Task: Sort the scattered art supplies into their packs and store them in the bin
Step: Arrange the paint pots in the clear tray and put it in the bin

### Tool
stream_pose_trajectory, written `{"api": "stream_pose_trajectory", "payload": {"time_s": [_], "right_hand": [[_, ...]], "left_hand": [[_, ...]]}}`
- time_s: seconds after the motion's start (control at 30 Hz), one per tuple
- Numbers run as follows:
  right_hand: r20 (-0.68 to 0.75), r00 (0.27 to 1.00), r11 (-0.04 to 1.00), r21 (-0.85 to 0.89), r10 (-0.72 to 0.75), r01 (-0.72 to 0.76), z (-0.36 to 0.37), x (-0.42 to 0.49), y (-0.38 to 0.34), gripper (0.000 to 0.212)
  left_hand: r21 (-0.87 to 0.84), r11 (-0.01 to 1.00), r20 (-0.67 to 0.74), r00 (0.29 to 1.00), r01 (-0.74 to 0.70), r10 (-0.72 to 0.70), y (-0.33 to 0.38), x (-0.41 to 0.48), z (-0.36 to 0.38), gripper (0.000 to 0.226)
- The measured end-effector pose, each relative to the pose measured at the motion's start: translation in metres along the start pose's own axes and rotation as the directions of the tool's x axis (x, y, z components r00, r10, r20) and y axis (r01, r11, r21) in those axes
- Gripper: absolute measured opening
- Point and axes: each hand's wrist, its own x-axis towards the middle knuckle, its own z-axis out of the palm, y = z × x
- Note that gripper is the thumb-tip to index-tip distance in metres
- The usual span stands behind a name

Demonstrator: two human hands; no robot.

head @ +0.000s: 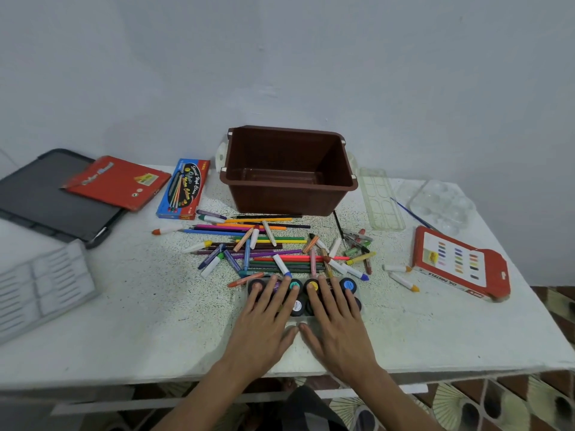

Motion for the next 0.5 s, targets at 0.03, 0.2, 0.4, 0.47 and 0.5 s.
{"api": "stream_pose_trajectory", "payload": {"time_s": [0.03, 0.2, 0.4, 0.47, 0.5], "right_hand": [[0.0, 1.0, 1.0, -0.001, -0.003, 0.003, 0.0, 0.0, 0.0, 0.071], [0.007, 1.0, 0.999, 0.04, -0.007, 0.007, -0.002, 0.0, 0.0, 0.071], [-0.056, 0.998, 0.934, 0.357, 0.021, 0.0, -0.017, 0.002, 0.013, 0.062], [-0.089, 0.995, 0.909, 0.417, 0.05, -0.009, -0.025, 0.005, 0.026, 0.059], [-0.104, 0.992, 0.899, 0.438, 0.068, -0.016, -0.03, 0.007, 0.032, 0.057]], "left_hand": [[0.002, 1.0, -0.002, 1.0, -0.003, 0.003, 0.0, 0.0, 0.0, 0.071], [0.001, 1.0, 0.003, 1.0, -0.015, 0.015, 0.0, -0.001, -0.003, 0.073], [-0.13, 0.991, -0.017, 0.999, 0.029, -0.031, 0.005, 0.009, -0.015, 0.062], [-0.2, 0.979, -0.049, 0.997, 0.042, -0.052, 0.012, 0.021, -0.021, 0.056], [-0.236, 0.971, -0.062, 0.996, 0.046, -0.062, 0.014, 0.027, -0.026, 0.053]]}}
